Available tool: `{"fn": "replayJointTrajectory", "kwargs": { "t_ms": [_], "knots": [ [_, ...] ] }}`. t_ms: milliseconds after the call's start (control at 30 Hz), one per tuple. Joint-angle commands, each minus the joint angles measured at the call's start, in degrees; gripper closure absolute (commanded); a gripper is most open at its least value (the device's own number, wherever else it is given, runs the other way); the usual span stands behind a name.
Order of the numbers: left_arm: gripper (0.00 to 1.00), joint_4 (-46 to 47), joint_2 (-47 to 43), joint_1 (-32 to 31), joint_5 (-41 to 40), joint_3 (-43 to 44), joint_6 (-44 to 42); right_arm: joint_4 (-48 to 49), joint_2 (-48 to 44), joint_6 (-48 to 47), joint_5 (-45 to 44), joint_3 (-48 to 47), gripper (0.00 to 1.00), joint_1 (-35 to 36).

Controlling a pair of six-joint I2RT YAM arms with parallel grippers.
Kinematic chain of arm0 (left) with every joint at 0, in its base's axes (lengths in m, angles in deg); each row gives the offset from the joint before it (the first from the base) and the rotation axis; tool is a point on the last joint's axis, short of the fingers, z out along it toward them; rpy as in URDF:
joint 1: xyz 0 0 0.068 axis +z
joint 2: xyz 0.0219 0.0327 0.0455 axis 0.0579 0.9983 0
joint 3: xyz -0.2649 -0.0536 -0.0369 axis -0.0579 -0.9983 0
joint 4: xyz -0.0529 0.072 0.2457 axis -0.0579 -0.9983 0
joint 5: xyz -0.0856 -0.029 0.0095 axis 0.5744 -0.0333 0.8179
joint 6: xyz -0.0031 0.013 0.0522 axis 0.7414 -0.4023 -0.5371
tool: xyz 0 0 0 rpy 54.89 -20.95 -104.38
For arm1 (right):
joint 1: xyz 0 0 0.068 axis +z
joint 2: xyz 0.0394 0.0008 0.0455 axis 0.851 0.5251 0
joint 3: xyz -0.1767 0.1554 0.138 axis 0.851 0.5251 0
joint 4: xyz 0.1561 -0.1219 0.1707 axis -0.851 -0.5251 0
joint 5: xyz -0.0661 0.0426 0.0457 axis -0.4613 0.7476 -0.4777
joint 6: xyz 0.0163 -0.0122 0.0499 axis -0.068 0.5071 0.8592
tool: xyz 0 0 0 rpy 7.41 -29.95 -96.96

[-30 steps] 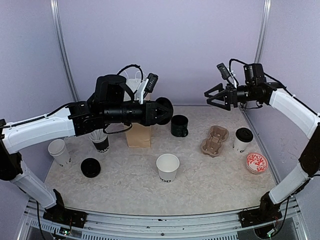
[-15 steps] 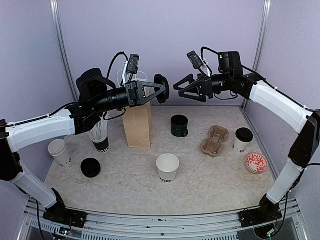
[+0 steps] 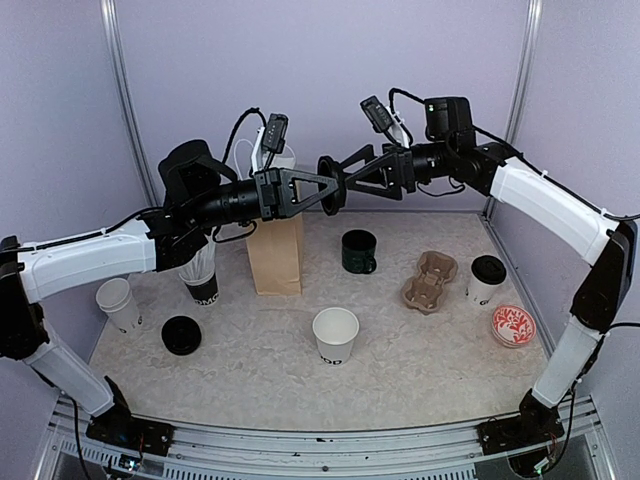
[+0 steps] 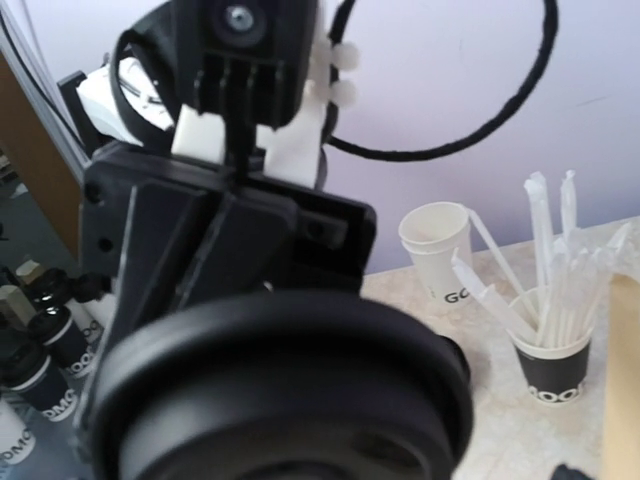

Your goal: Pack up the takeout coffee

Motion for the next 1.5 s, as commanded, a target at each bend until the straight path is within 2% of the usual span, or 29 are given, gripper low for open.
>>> {"fn": "replayJointTrajectory", "kwargs": {
  "t_ms": [0, 200, 567, 733, 867, 1033, 1100, 1267, 1467],
  "knots": [
    [0.96, 2.0, 0.5, -0.3, 1.2, 0.3, -0.2, 1.2, 1.4, 1.7, 2.1, -1.4, 0.01, 1.4],
    [0.96, 2.0, 0.2, -0.4, 0.7, 0.2, -0.6, 0.6, 1.6, 1.3, 2.6, -0.8, 0.04, 2.2],
    [0.94, 1.0, 0.2, -0.6, 0.1, -0.1, -1.3, 2.0, 1.6, 2.4, 4.4, 0.2, 0.26, 2.3],
    [0.83, -2.1, -0.6, -0.7, -1.8, -0.4, -3.2, 1.4, 1.4, 1.2, 3.2, 0.7, 0.31, 2.3],
    [0.63, -9.1, -2.3, -1.1, -5.9, -0.1, -7.0, -2.6, 1.2, -3.1, -0.4, 0.6, 0.33, 2.2],
    [0.46, -24.5, -8.6, -2.6, -17.3, -0.2, -16.3, -14.0, -0.1, -17.6, -10.9, 1.3, 0.32, 1.9],
    [0.31, -28.6, -11.1, -2.6, -22.8, -1.0, -18.8, -17.9, -0.3, -24.2, -15.0, 2.3, 0.32, 1.9],
    [0.25, -36.7, -15.0, -2.1, -32.3, -0.6, -24.8, -27.0, 0.5, -34.3, -20.9, 2.8, 0.33, 2.1],
    [0.22, -36.7, -15.4, -1.0, -35.9, -0.8, -26.5, -38.2, 1.7, -44.9, -27.8, 0.6, 0.31, 5.0]
  ]
}}
